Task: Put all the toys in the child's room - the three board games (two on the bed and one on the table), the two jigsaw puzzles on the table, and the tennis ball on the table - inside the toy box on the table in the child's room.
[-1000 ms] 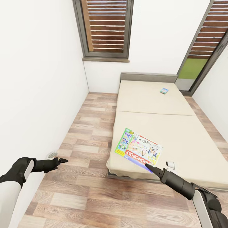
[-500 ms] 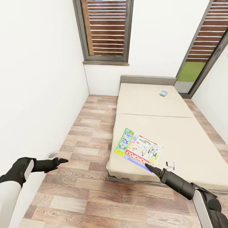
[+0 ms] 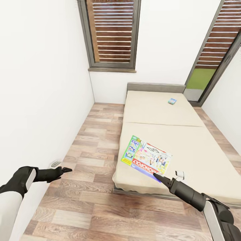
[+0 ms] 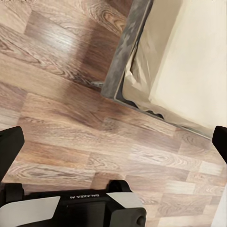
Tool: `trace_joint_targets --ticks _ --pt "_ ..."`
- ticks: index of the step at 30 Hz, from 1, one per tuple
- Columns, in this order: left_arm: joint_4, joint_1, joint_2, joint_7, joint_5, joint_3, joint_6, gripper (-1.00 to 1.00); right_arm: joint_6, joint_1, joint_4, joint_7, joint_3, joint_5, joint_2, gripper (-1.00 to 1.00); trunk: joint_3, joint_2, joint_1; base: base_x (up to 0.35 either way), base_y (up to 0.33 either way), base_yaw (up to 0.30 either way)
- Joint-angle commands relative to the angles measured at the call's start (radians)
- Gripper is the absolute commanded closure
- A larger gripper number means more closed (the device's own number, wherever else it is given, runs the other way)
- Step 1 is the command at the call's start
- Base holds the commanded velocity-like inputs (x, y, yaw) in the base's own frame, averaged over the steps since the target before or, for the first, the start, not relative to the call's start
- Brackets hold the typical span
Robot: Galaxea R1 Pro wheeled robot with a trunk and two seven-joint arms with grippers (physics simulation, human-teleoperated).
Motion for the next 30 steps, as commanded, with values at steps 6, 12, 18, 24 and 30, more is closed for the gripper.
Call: trace_joint_targets --ticks 6,12,18,24,30 --pt "0.0 -0.001 -0.001 -0.005 -0.004 0.005 0.007 -1.0 0.006 -0.001 0.0 0.0 0.0 -0.004 0.0 1.0 0.008 -0.002 0.001 0.0 0.0 0.0" --pt "0.0 -0.001 -0.008 -0.005 -0.005 0.005 0.007 -1.0 0.005 -0.001 0.0 0.0 0.0 -0.004 0.0 1.0 0.018 -0.002 0.001 0.0 0.0 0.0" --pt "0.0 -0.001 -0.012 -0.005 -0.008 0.005 0.007 -1.0 0.005 -0.001 0.0 0.0 0.0 -0.004 0.0 1.0 0.028 -0.002 0.001 0.0 0.0 0.0" --pt "0.0 -0.001 -0.016 -0.005 -0.018 0.005 0.007 -1.0 0.005 -0.001 0.0 0.0 0.0 -0.004 0.0 1.0 0.038 -0.002 0.001 0.0 0.0 0.0" --pt "0.0 -0.001 -0.017 -0.005 -0.021 0.005 0.007 -1.0 0.005 -0.001 0.0 0.0 0.0 -0.004 0.001 1.0 0.048 -0.002 0.001 0.0 0.0 0.0"
